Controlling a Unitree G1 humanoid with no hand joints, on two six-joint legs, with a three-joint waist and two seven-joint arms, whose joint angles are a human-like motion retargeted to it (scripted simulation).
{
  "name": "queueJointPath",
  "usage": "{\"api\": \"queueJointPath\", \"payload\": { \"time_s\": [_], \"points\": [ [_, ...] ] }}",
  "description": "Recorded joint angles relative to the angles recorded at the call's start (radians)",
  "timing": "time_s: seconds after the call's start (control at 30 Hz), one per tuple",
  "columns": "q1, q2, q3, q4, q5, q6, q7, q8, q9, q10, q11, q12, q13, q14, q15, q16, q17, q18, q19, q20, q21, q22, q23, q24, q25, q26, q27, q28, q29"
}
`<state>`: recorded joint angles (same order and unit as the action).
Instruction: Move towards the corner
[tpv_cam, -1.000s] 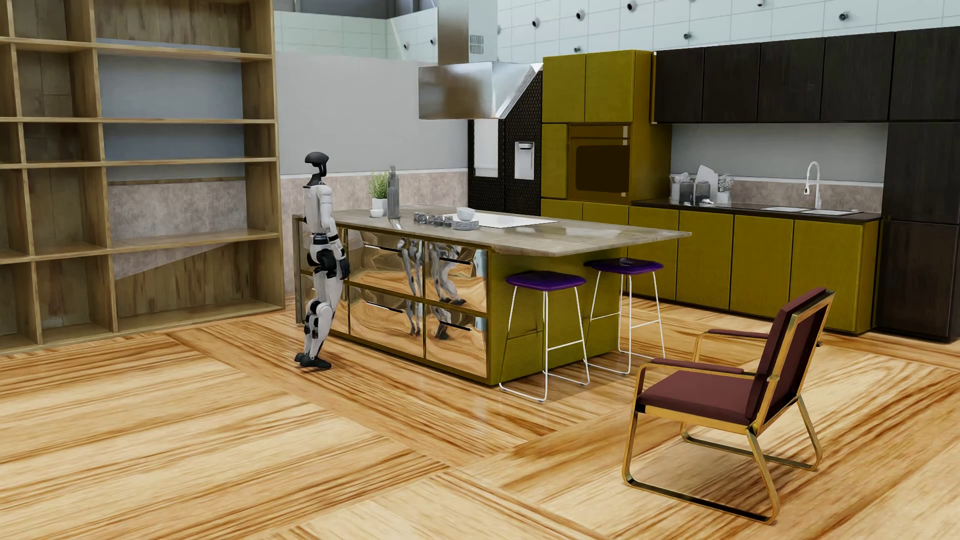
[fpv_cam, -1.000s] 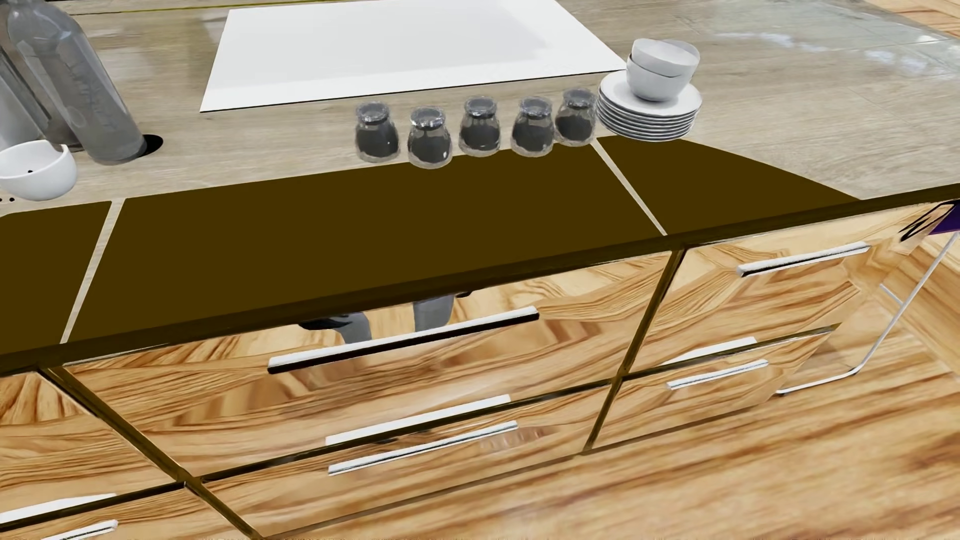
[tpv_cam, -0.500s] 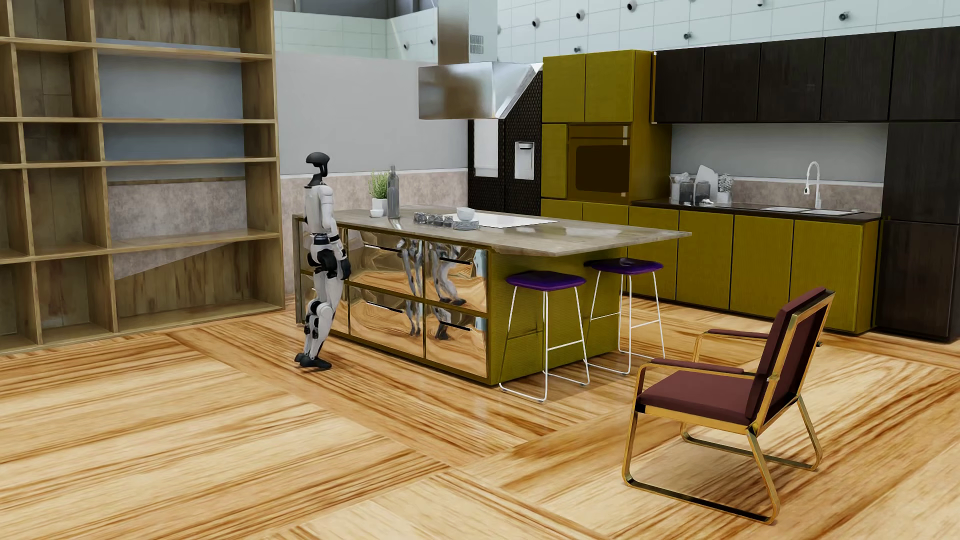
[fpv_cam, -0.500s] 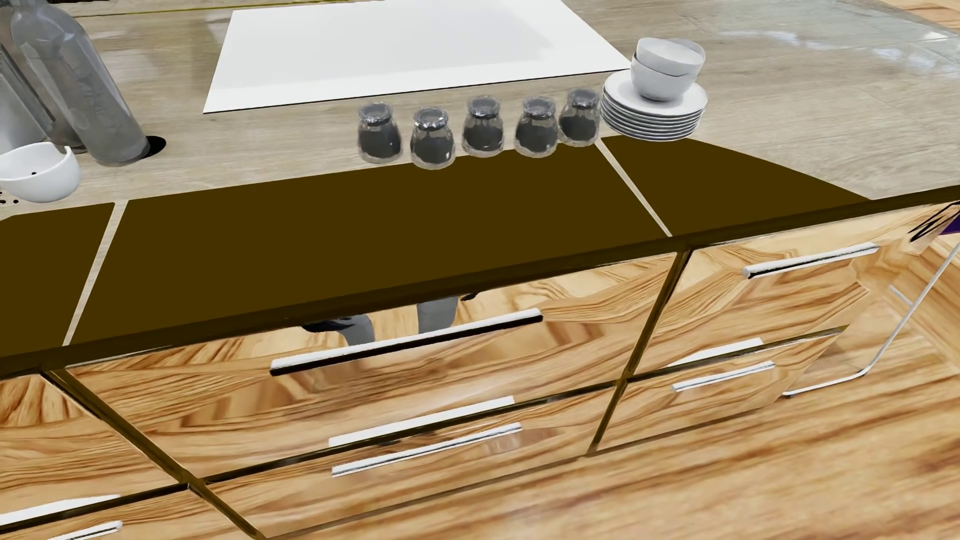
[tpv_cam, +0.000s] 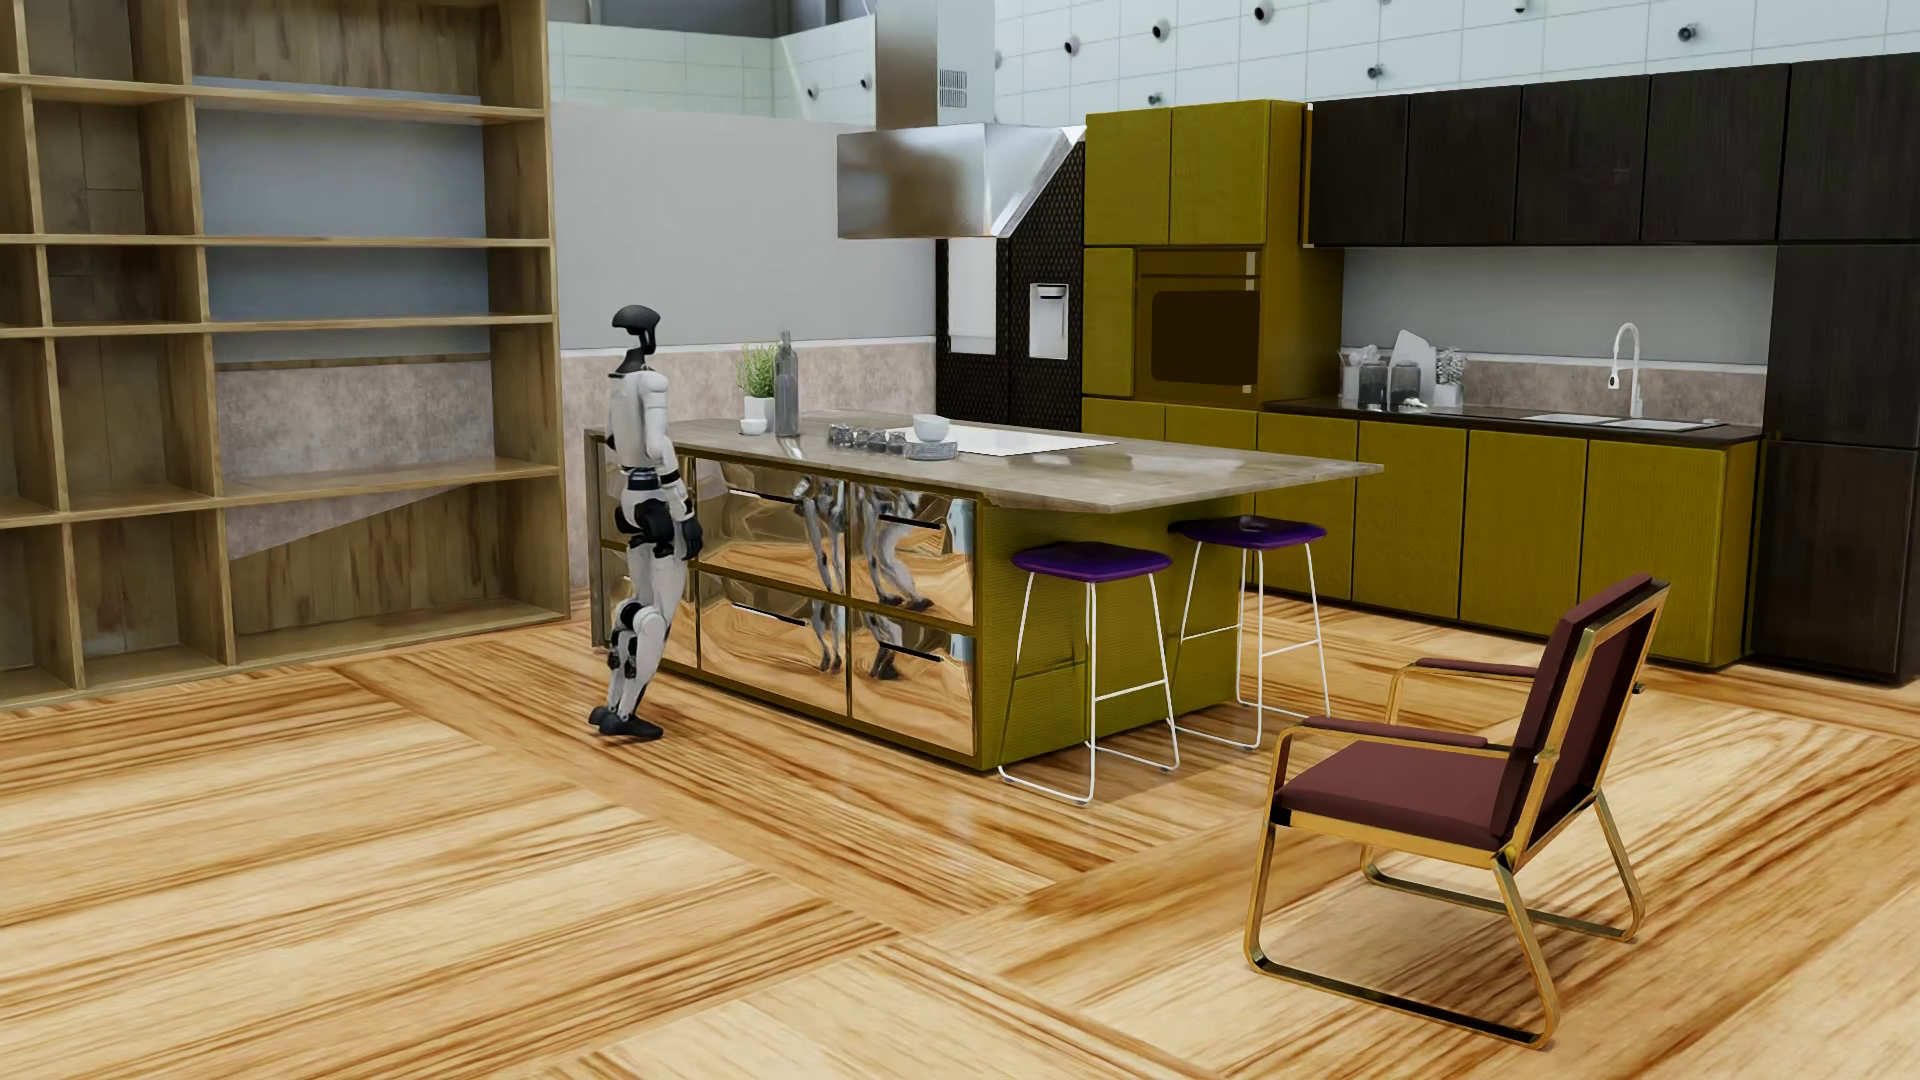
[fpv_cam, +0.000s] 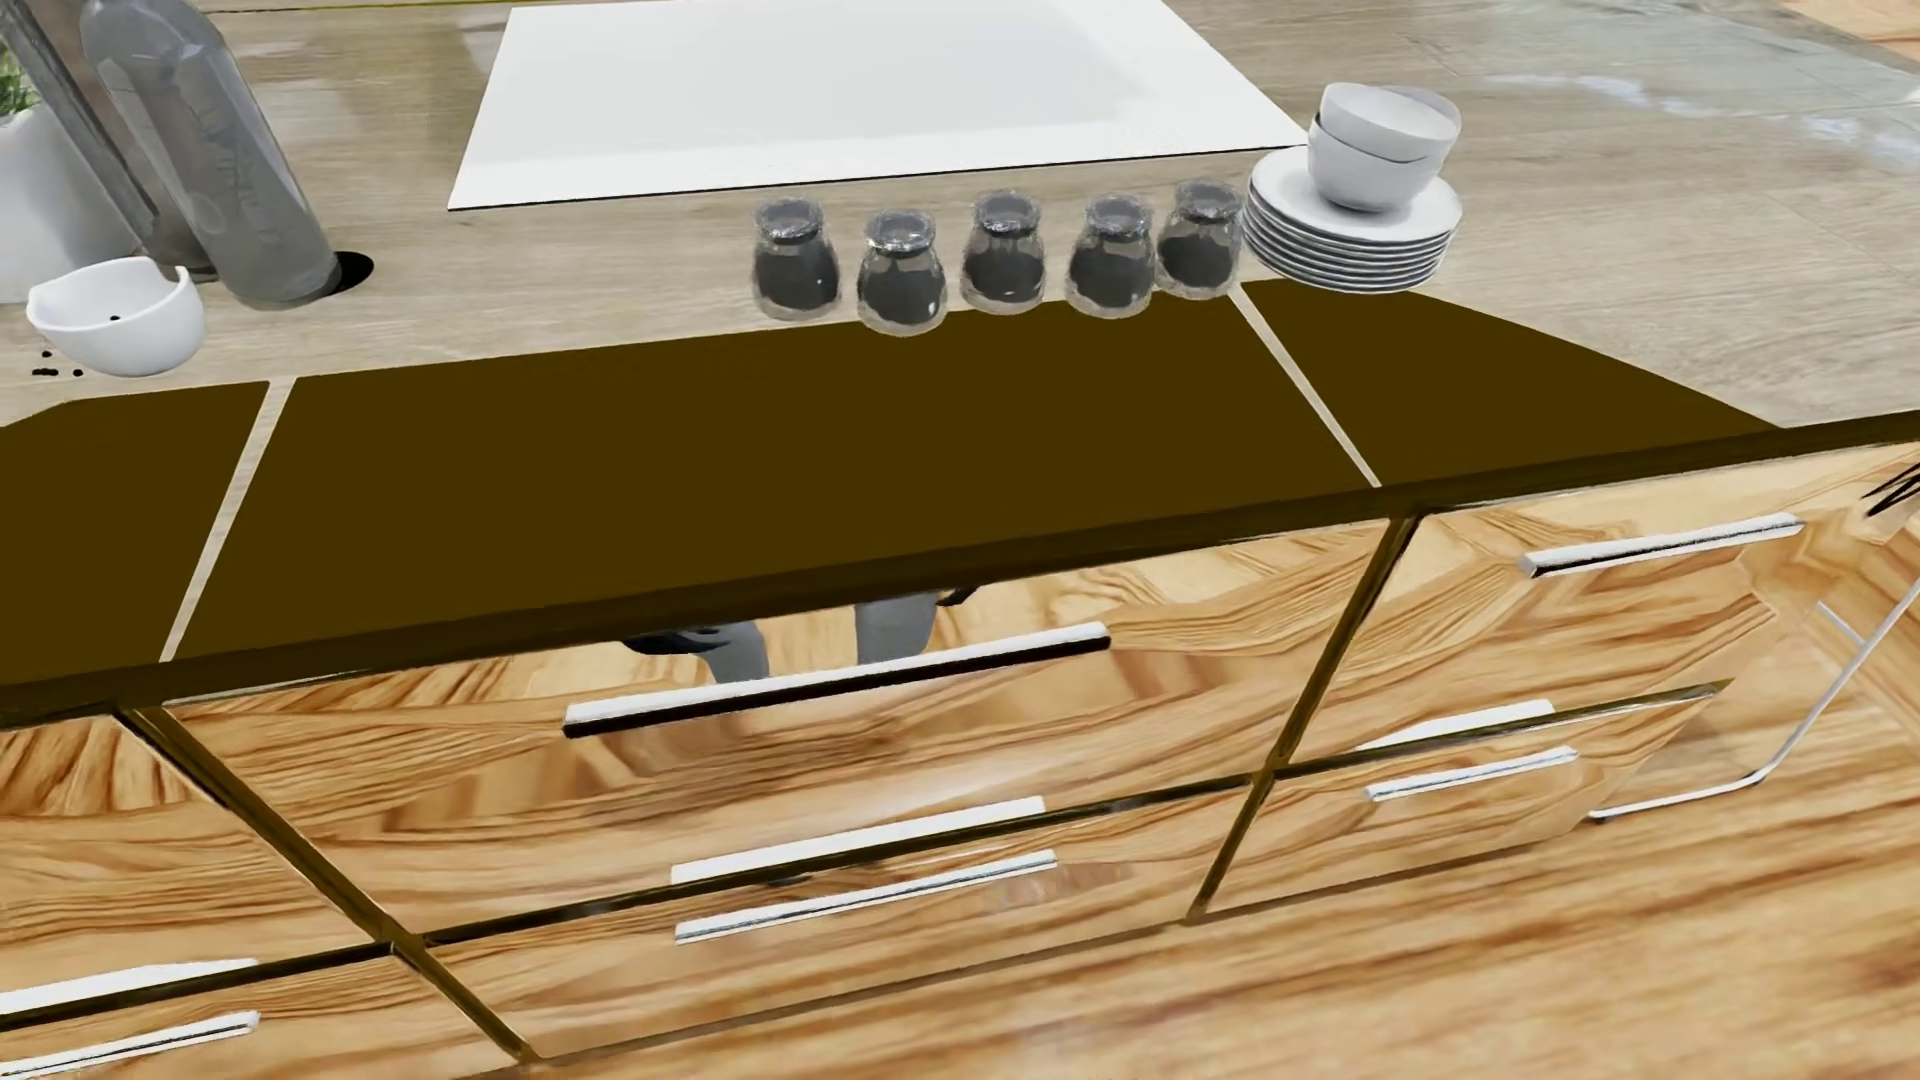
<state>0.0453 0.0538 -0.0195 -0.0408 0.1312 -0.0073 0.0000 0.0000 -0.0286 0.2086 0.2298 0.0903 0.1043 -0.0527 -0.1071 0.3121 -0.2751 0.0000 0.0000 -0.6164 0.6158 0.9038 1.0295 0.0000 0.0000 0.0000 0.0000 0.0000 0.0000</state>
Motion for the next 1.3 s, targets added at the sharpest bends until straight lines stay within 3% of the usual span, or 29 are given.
{"api": "queueJointPath", "payload": {
  "time_s": [0.3, 0.57, 1.13, 1.3],
  "points": [
    [0.003, 0.007, 0.051, -0.005, -0.007, -0.025, 0.000, 0.000, 0.013, -0.004, -0.014, -0.010, -0.005, 0.000, 0.004, 0.012, 0.001, 0.000, 0.000, -0.015, 0.092, -0.005, -0.024, 0.000, 0.000, 0.000, 0.000, 0.000, 0.000],
    [0.004, 0.014, 0.056, 0.003, -0.001, -0.037, 0.000, 0.000, 0.000, -0.003, -0.024, -0.008, -0.002, -0.005, 0.005, 0.019, 0.007, 0.000, 0.000, -0.011, 0.092, -0.002, -0.026, 0.000, 0.000, 0.000, 0.000, 0.000, 0.000],
    [-0.006, -0.001, 0.086, 0.013, 0.005, -0.020, 0.000, 0.000, -0.007, 0.001, -0.009, -0.008, 0.012, 0.001, -0.006, 0.026, -0.001, 0.000, 0.000, -0.011, 0.086, -0.004, -0.043, 0.000, 0.000, 0.000, 0.000, 0.000, 0.000],
    [-0.012, -0.010, 0.144, 0.011, 0.005, -0.048, 0.000, 0.000, 0.005, 0.000, -0.001, -0.047, 0.025, 0.002, -0.010, 0.044, 0.002, 0.000, 0.000, -0.027, 0.146, 0.012, -0.057, 0.000, 0.000, 0.000, 0.000, 0.000, 0.000]
  ]
}}
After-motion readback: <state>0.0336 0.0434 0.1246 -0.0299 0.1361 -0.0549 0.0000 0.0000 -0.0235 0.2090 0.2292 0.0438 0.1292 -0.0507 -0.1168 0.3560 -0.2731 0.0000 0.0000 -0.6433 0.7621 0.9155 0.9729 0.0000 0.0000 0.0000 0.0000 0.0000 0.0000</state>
